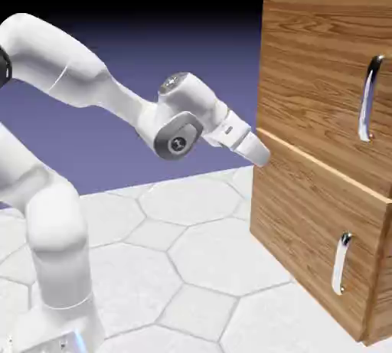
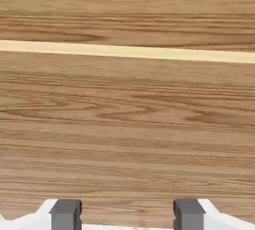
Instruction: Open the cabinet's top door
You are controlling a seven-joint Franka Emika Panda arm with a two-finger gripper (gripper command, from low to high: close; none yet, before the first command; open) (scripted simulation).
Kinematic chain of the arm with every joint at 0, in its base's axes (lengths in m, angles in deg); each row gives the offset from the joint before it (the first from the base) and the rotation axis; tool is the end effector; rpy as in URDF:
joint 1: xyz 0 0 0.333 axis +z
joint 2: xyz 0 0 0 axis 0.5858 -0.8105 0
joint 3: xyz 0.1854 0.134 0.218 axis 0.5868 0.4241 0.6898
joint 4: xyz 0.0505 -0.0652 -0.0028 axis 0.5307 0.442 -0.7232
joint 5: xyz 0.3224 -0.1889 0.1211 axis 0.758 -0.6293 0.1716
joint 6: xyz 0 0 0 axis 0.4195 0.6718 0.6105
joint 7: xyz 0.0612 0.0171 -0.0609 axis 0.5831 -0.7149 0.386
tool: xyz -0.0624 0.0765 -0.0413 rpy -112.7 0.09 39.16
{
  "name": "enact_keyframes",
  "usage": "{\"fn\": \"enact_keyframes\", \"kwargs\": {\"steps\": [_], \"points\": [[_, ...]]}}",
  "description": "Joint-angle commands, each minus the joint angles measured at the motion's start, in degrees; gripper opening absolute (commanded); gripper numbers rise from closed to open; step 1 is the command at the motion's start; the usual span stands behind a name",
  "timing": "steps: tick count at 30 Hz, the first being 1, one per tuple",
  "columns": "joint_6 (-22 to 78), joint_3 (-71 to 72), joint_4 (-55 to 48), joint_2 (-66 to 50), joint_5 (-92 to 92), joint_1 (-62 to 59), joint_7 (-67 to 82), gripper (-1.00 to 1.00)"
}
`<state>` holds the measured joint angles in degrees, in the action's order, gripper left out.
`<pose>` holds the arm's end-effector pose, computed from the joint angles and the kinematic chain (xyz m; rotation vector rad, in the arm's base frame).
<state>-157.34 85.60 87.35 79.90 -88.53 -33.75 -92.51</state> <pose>0.3901 0.0066 0.4715 -2.4679 0.9202 -1.0749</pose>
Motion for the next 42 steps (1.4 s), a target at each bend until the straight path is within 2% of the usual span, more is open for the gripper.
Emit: {"fn": "enact_keyframes", "kwargs": {"steps": [1, 42], "points": [[0.0, -1.4, -0.7, 0.7, -2.5, 1.2, -1.3, 0.00], [0.6, -58.9, -30.9, 29.9, -104.7, 49.4, -55.3, 0.00]]}}
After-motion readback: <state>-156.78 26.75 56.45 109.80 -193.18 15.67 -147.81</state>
